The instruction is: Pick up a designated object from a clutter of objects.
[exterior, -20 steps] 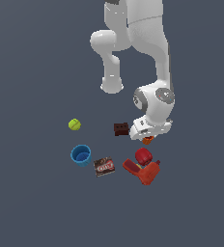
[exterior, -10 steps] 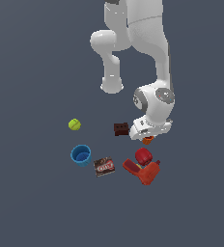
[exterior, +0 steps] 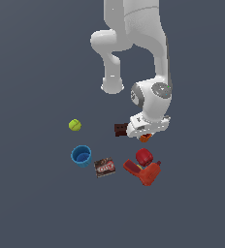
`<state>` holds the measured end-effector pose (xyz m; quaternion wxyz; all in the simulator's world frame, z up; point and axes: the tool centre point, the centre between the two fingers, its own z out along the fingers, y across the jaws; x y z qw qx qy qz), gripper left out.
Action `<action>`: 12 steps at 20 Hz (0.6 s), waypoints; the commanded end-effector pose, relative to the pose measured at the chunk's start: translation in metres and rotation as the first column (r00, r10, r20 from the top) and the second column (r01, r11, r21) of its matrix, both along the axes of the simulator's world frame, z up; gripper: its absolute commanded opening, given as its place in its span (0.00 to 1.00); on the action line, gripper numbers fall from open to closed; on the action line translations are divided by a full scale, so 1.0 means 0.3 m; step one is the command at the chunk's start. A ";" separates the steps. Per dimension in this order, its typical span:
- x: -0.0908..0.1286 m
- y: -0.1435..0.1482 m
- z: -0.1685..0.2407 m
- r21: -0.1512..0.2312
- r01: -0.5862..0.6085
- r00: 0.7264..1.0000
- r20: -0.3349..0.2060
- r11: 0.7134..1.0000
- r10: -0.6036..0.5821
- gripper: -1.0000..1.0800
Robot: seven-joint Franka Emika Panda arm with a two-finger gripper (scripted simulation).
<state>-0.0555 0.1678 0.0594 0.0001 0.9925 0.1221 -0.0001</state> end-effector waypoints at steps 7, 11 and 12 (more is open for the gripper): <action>-0.024 -0.150 0.160 0.000 0.000 1.000 0.001 1.000 0.000 0.00; -0.041 -0.247 0.263 0.001 0.000 1.000 0.001 1.000 0.000 0.00; -0.045 -0.272 0.290 0.002 0.000 1.000 0.001 1.000 0.000 0.00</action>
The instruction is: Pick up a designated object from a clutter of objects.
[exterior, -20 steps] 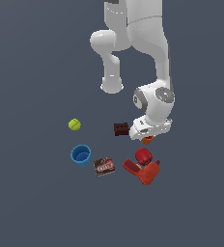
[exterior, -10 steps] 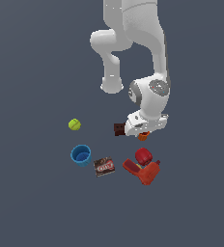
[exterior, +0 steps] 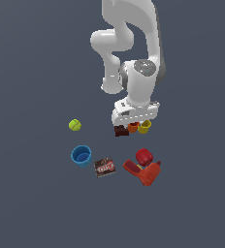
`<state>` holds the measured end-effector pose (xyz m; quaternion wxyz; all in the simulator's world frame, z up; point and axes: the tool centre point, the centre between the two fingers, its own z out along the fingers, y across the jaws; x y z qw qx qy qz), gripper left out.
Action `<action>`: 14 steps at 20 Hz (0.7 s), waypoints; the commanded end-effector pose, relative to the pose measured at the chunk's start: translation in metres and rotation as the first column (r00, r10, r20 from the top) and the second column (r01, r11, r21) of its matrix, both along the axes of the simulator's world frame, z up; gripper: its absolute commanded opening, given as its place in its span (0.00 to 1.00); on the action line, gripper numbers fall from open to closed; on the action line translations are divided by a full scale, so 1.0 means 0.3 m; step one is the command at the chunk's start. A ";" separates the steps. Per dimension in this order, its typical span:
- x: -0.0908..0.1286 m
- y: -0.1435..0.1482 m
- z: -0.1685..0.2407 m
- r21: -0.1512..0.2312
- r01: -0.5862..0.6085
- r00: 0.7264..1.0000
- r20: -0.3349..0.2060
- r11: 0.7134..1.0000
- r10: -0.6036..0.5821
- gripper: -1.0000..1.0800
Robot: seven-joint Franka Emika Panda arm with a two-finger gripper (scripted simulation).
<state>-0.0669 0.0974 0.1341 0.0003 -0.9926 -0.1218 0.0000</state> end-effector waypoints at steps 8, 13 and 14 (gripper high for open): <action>-0.042 -0.254 0.277 0.005 0.000 1.000 0.001 1.000 0.000 0.00; -0.064 -0.396 0.430 0.006 0.000 1.000 0.000 1.000 0.000 0.00; -0.068 -0.424 0.461 0.006 0.000 1.000 0.000 1.000 0.000 0.00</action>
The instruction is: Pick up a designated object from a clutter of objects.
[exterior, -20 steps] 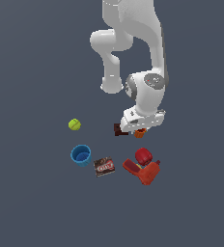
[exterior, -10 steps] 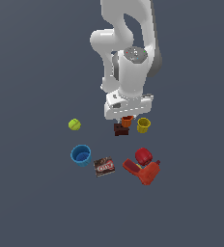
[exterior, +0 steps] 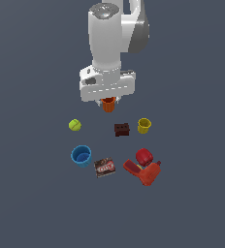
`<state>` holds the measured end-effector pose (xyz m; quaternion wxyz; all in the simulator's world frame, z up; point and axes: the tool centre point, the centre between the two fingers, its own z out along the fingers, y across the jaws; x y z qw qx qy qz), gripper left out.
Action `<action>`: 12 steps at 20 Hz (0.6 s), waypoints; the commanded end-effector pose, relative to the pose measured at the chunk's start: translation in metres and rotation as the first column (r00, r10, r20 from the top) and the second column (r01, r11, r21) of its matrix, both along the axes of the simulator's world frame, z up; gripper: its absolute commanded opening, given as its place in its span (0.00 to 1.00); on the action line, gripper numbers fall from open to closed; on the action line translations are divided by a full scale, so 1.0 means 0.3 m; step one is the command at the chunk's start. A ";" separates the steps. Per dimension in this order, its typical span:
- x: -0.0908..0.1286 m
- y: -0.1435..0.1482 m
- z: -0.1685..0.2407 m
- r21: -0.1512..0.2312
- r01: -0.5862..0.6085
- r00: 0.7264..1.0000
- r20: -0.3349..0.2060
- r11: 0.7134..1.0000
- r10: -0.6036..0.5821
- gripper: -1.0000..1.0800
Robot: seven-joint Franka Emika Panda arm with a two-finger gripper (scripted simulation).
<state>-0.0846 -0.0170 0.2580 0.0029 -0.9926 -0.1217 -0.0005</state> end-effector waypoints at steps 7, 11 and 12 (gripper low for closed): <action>-0.034 -0.237 0.255 -0.001 0.001 1.000 0.000 1.000 -0.001 0.00; -0.043 -0.337 0.362 -0.003 0.001 1.000 -0.001 1.000 -0.001 0.00; -0.045 -0.359 0.385 -0.003 0.001 1.000 -0.001 1.000 -0.001 0.00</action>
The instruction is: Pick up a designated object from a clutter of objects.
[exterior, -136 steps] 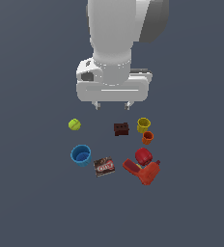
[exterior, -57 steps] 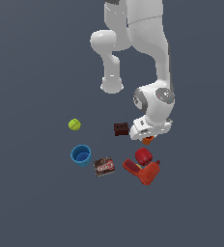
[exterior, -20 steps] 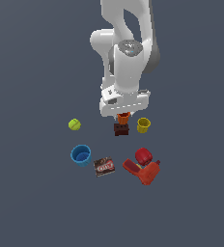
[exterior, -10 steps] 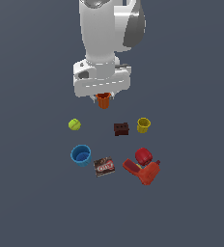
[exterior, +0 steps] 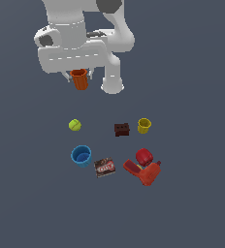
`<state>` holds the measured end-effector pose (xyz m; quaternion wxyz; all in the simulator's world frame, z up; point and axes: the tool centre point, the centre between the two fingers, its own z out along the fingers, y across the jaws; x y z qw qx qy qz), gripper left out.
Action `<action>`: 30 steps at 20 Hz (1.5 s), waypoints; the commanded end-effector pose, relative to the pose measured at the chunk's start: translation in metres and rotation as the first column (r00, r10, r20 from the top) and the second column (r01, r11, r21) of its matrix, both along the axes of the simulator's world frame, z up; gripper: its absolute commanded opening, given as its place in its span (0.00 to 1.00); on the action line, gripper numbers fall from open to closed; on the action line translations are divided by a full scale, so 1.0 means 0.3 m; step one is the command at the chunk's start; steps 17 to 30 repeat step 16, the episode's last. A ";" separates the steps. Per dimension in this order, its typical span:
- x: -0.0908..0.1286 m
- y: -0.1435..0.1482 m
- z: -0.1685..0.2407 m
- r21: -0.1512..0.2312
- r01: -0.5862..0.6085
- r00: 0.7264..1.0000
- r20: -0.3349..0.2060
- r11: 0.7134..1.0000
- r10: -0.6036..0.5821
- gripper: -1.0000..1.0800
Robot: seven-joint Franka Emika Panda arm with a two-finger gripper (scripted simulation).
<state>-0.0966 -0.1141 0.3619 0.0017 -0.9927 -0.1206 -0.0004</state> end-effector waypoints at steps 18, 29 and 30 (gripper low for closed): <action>-0.006 -0.189 0.204 -0.004 -0.002 1.000 -0.001 1.000 0.002 0.00; -0.006 -0.189 0.204 -0.004 -0.002 1.000 -0.001 1.000 0.002 0.00; -0.006 -0.189 0.204 -0.004 -0.002 1.000 -0.001 1.000 0.002 0.00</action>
